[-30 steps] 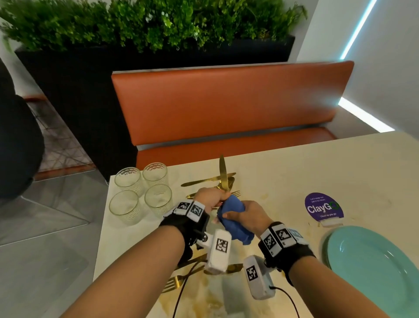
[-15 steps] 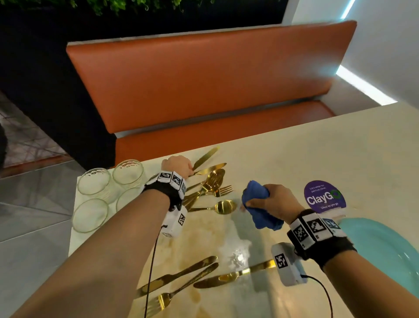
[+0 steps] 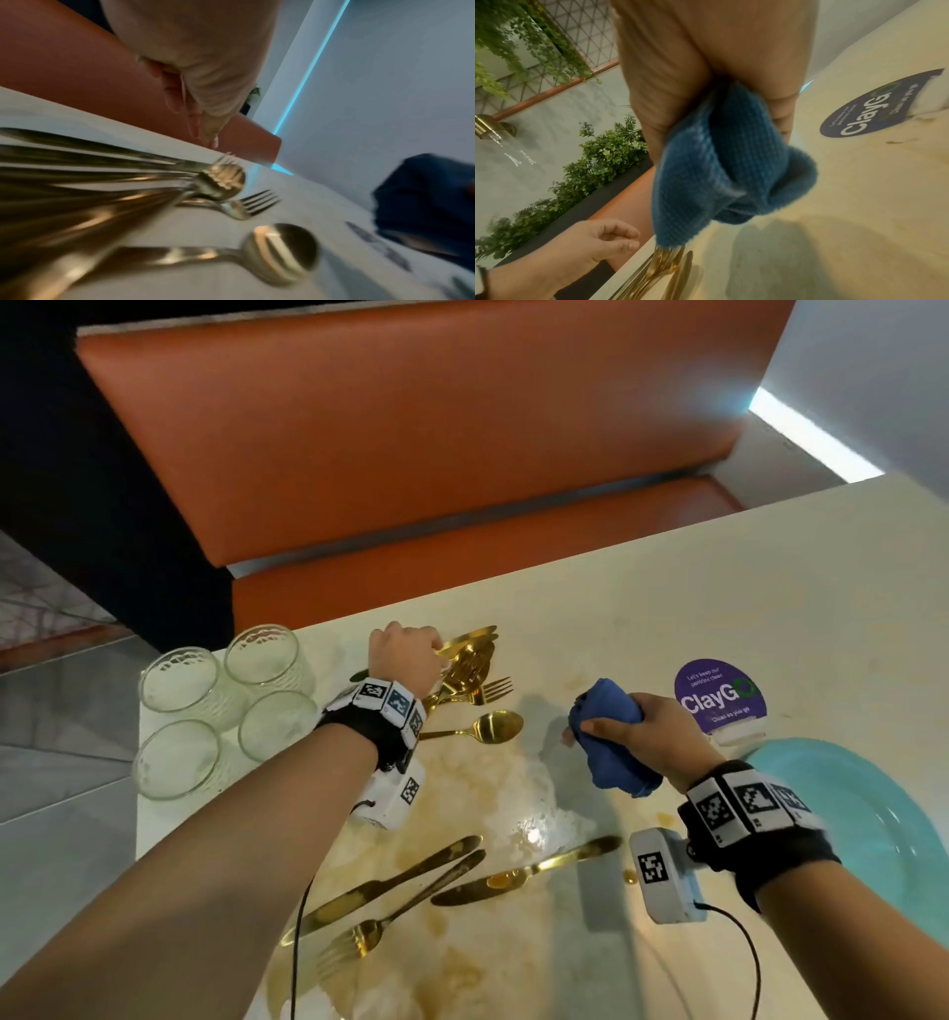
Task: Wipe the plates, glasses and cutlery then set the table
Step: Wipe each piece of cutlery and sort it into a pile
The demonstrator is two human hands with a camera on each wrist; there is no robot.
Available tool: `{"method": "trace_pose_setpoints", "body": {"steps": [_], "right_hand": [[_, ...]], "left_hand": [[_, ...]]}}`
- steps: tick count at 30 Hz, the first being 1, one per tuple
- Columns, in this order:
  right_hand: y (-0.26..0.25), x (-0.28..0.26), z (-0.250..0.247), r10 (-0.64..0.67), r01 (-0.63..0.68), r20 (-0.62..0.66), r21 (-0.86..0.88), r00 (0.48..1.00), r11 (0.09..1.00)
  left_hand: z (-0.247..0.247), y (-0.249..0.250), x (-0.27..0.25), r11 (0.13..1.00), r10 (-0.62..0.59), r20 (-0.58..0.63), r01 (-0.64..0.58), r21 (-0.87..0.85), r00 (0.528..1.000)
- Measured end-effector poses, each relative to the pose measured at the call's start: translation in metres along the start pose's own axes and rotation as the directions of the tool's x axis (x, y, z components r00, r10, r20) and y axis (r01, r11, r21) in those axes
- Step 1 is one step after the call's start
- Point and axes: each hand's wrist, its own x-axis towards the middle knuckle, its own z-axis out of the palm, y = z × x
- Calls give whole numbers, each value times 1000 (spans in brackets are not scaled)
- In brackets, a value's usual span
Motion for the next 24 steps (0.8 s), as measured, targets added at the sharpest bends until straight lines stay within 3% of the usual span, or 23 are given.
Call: {"method": "trace_pose_setpoints", "body": {"steps": [3,7,10,16,19,24], "right_hand": [[3,-11,3,16,-15,-38,42,999,999],[11,-31,6,35,-32,-61,48,998,998],[20,-46,6,53,-48,-80,70,995,996],[42,-77,2,116,-102,-100,137,988,985],[55,-89,1,148,-136,-104,111,984,984],[61,-106,5,174,-163,-102,105,979,981]], "left_hand": [[-5,29,-36,984,101,-55,-108,-142,993],[11,69,-103,941,290,187,-244,-233,939],[30,85,-142,964,263,359,-230,-131,896],[44,97,-176,965,237,418,-262,4,877],[40,102,-176,984,162,460,-179,-8,873],[37,107,-172,999,43,560,-28,-35,827]]}}
